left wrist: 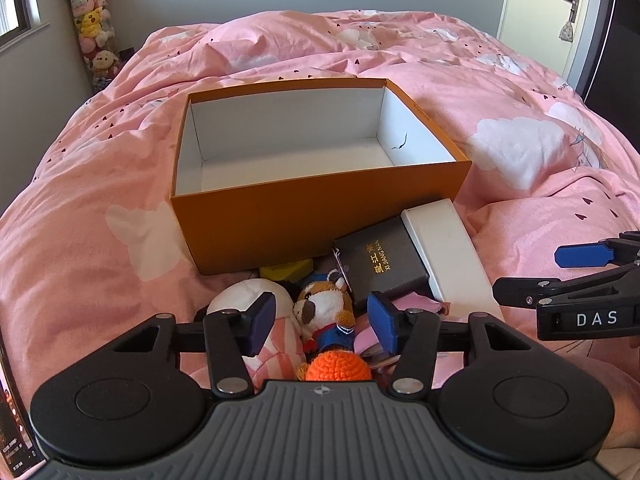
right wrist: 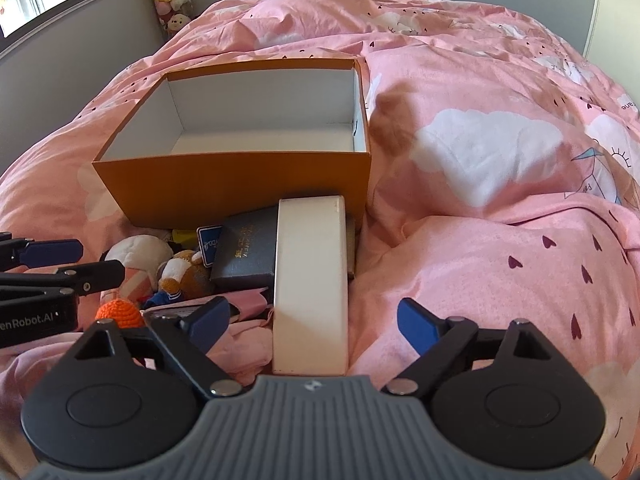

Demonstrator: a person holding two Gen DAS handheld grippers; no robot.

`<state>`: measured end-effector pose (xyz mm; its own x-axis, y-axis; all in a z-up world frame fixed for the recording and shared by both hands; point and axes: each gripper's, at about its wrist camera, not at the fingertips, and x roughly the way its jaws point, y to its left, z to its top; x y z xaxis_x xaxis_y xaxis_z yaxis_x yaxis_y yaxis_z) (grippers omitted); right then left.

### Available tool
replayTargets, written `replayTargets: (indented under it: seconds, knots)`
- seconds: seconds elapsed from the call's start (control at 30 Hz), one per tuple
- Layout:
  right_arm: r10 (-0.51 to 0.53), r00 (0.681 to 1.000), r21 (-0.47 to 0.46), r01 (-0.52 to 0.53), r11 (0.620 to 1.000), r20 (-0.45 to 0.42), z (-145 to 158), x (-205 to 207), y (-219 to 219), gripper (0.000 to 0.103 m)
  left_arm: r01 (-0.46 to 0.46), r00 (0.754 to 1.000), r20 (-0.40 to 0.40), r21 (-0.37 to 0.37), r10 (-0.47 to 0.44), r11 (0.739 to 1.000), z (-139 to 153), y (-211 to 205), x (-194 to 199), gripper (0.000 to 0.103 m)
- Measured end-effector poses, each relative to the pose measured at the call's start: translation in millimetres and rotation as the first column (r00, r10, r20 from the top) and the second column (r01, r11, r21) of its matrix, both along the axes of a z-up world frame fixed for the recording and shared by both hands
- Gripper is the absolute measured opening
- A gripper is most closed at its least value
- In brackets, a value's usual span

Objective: Organize objects
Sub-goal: 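Reach the right gripper to the long white box and tilt it up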

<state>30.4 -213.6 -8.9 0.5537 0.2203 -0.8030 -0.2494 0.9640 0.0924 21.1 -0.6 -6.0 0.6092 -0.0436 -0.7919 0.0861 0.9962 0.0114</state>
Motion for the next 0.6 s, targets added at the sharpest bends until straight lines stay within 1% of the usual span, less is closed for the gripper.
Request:
replayTargets:
  seconds: [0.03,0.07,0.13,0.17,0.2,0.33,0.43,0.6]
  knots:
    - [0.002,1.0,-0.005,-0.002,1.0,-0.005,-1,3,-1,0.079,0.001,1.0,-0.005,-0.004,-0.001,1.0,0,0,2,0.057]
    - [0.003,1.0,-0.01,-0.003,1.0,-0.011,-1,7,-2,0.076,0.001,1.0,-0.009,-0.01,-0.001,1.0,-1,1,5,0.053]
    - [0.012,1.0,-0.012,-0.012,1.0,-0.025,-3,14,-3,0.065,0.0,1.0,-0.019,-0.018,-0.001,1.0,-3,3,11,0.047]
    - [0.019,0.999,-0.012,-0.02,1.0,-0.032,-4,17,-3,0.062,-0.001,1.0,-0.023,-0.021,0.001,1.0,-4,5,13,0.044]
    - [0.032,0.999,-0.008,-0.033,0.999,-0.044,-5,21,-2,0.058,-0.001,1.0,-0.025,-0.027,0.0,1.0,-5,7,16,0.043]
    - [0.076,0.993,0.014,-0.075,0.997,-0.091,-13,38,7,0.047,0.004,0.999,-0.043,-0.056,-0.007,0.998,-9,11,27,0.043]
    - [0.091,0.989,0.006,-0.091,0.996,-0.119,-21,52,16,0.046,0.003,0.999,-0.052,-0.059,-0.006,0.998,-11,11,36,0.043]
    - [0.108,0.98,-0.035,-0.116,0.993,-0.167,-37,70,34,0.046,0.004,0.997,-0.08,-0.075,-0.01,0.997,-19,13,47,0.043]
